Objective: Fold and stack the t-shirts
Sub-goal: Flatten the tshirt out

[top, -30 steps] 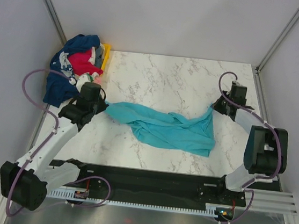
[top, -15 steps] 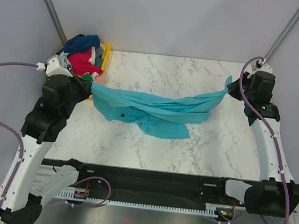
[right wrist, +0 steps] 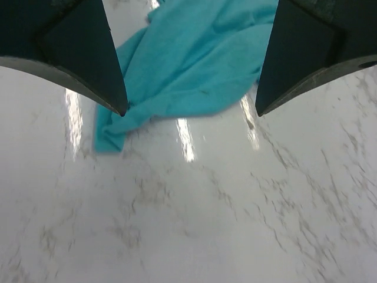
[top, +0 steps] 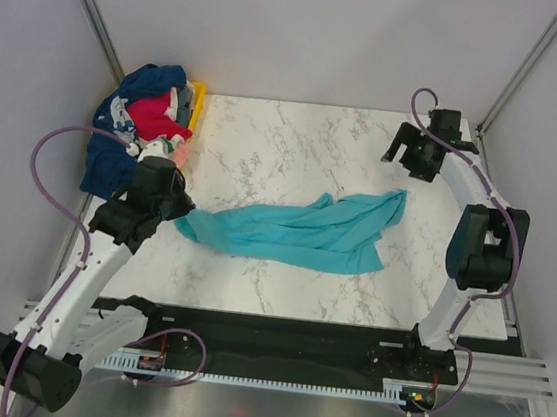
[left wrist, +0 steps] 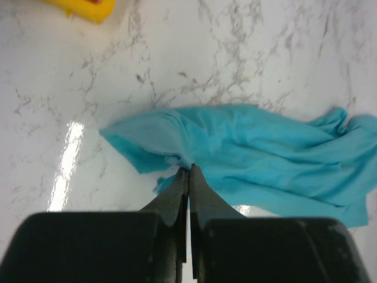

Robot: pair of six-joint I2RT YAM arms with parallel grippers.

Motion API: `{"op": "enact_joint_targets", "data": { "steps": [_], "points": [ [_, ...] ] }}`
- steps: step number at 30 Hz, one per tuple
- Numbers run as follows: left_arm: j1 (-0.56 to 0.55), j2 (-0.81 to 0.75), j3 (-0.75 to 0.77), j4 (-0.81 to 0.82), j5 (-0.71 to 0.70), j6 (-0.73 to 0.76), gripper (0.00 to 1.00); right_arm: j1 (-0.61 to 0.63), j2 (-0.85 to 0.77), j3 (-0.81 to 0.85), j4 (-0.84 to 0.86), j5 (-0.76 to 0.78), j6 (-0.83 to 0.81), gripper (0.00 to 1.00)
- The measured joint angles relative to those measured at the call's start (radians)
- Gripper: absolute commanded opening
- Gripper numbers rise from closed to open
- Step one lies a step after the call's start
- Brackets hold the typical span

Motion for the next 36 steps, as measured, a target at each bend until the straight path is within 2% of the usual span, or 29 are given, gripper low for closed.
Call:
{"op": "enact_joint_targets", "data": {
  "steps": [4, 8, 11, 17, 23, 24, 26, 32, 36],
  "points": [
    [0.0, 0.048, -0.039, -0.009, 0.04, 0.008, 0.02, 0.066, -0.103, -0.171, -0.061, 0.059, -0.006, 0.98],
    [0.002, 0.035, -0.039, 0.003, 0.051, 0.014, 0.02, 0.143, -0.383, -0.434, -0.028, 0.093, 0.016, 0.98],
    [0.002, 0.031, -0.039, 0.003, 0.07, 0.017, 0.02, 0.155, -0.579, -0.648, 0.018, 0.108, 0.074, 0.98],
    [0.003, 0.032, -0.039, 0.003, 0.102, 0.024, 0.02, 0.153, -0.617, -0.925, 0.065, 0.129, 0.155, 0.9],
    [0.012, 0.031, -0.039, 0.003, 0.116, 0.029, 0.02, 0.176, -0.632, -1.011, 0.135, 0.111, 0.186, 0.77],
    [0.013, 0.032, -0.039, 0.003, 0.12, 0.03, 0.02, 0.179, -0.636, -1.018, 0.154, 0.106, 0.19, 0.69],
    [0.016, 0.031, -0.039, 0.003, 0.121, 0.03, 0.02, 0.183, -0.633, -1.032, 0.19, 0.097, 0.195, 0.64],
    [0.021, 0.032, -0.039, 0.003, 0.125, 0.031, 0.02, 0.19, -0.626, -1.045, 0.237, 0.077, 0.204, 0.62],
    [0.025, 0.032, -0.039, 0.003, 0.129, 0.031, 0.02, 0.199, -0.654, -1.067, 0.242, 0.069, 0.215, 0.65]
  ]
}}
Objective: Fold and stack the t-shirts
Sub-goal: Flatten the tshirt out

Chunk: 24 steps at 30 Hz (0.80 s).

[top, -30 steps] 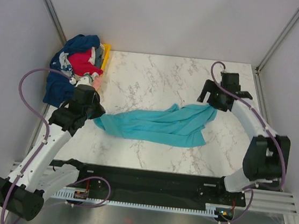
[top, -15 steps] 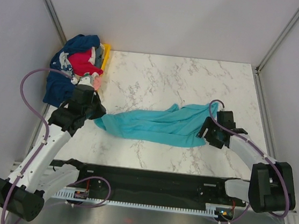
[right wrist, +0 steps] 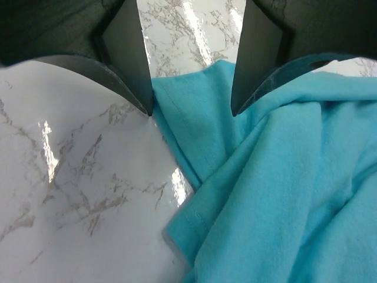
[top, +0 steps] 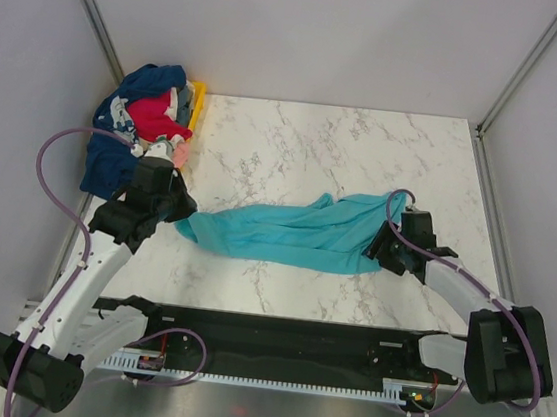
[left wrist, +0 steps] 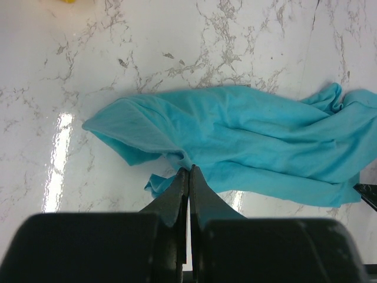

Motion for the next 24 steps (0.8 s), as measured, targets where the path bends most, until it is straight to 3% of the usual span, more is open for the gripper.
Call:
{"op": "enact_joint_targets", "data": {
  "steps": [6, 10, 13, 17, 19, 22, 24],
  "points": [
    [0.0, 0.0, 0.0, 0.0, 0.003, 0.0, 0.02, 0.032, -0.033, -0.016, -0.02, 0.017, 0.037, 0.7],
    [0.001, 0.0, 0.0, 0.0, 0.017, 0.0, 0.02, 0.068, -0.029, -0.017, -0.008, 0.047, 0.064, 0.67],
    [0.001, 0.0, 0.0, 0.0, 0.02, 0.0, 0.02, 0.085, -0.022, -0.024, 0.01, 0.064, 0.077, 0.54],
    [0.001, 0.0, 0.0, 0.0, 0.024, 0.0, 0.02, 0.087, -0.013, -0.034, 0.021, 0.078, 0.094, 0.27],
    [0.001, 0.0, 0.0, 0.0, 0.025, 0.0, 0.02, 0.089, -0.011, -0.04, 0.026, 0.077, 0.101, 0.21],
    [0.001, 0.0, 0.0, 0.0, 0.025, 0.0, 0.02, 0.091, -0.011, -0.047, 0.03, 0.079, 0.109, 0.0],
    [0.005, 0.0, 0.0, 0.0, 0.026, 0.0, 0.02, 0.092, -0.014, -0.048, 0.028, 0.081, 0.114, 0.0]
  ]
}}
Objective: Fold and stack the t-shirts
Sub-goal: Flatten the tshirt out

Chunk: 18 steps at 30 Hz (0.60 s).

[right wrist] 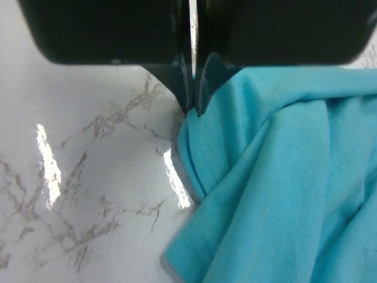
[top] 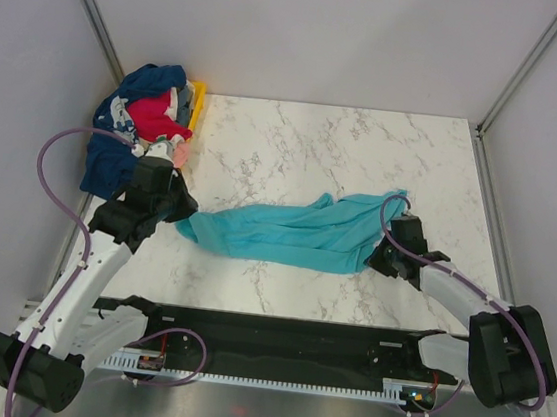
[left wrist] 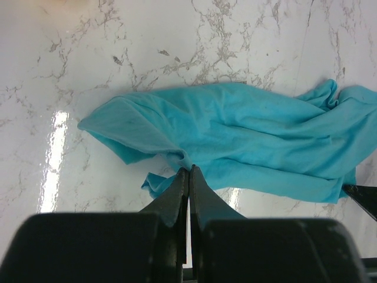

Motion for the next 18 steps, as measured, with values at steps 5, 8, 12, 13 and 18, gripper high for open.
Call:
{"op": "enact_joint_targets", "data": {
  "steps": [5, 8, 12, 13, 18],
  "points": [
    [0.01, 0.001, 0.0, 0.0, 0.0, 0.001, 0.02, 0.005, -0.033, 0.002, -0.062, 0.006, -0.005, 0.0],
    [0.011, -0.001, 0.0, 0.0, -0.001, 0.011, 0.02, 0.006, -0.087, 0.05, -0.189, 0.036, -0.021, 0.0],
    [0.011, -0.018, 0.035, -0.014, -0.005, 0.045, 0.02, 0.006, -0.233, 0.257, -0.331, 0.101, -0.066, 0.0],
    [0.011, -0.029, 0.057, -0.014, -0.006, 0.055, 0.02, 0.006, -0.272, 0.329, -0.344, 0.117, -0.079, 0.0],
    [0.011, -0.102, 0.248, -0.028, 0.001, 0.121, 0.02, 0.007, -0.431, 0.671, -0.383, 0.192, -0.151, 0.0]
  ]
}}
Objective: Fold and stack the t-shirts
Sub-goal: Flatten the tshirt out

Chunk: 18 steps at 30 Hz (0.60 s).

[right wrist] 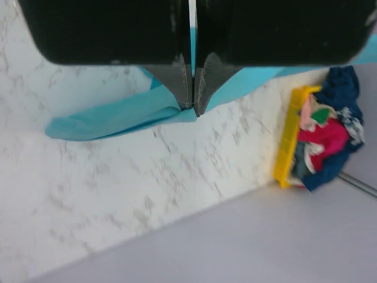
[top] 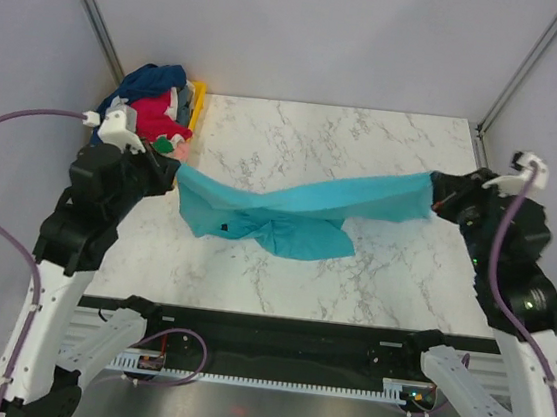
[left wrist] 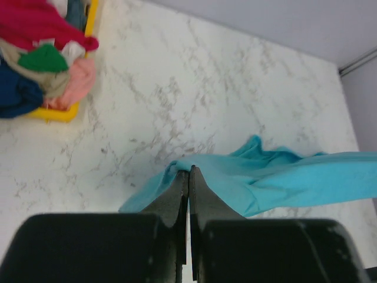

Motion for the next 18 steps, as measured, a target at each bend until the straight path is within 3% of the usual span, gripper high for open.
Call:
{"op": "enact_joint_targets", "data": {
  "steps": [5, 10, 18],
  "points": [
    [0.0, -0.045, 0.264, -0.001, 0.052, 0.085, 0.02, 0.0, -0.129, 0.264, -0.052, 0.071, -0.069, 0.0],
    [0.0, -0.089, 0.488, 0.01, 0.116, 0.143, 0.02, 0.0, -0.237, 0.423, -0.093, 0.138, -0.111, 0.0],
    [0.001, -0.159, 0.649, 0.139, 0.269, 0.175, 0.02, 0.0, -0.303, 0.562, -0.141, 0.264, -0.152, 0.0]
  ]
}}
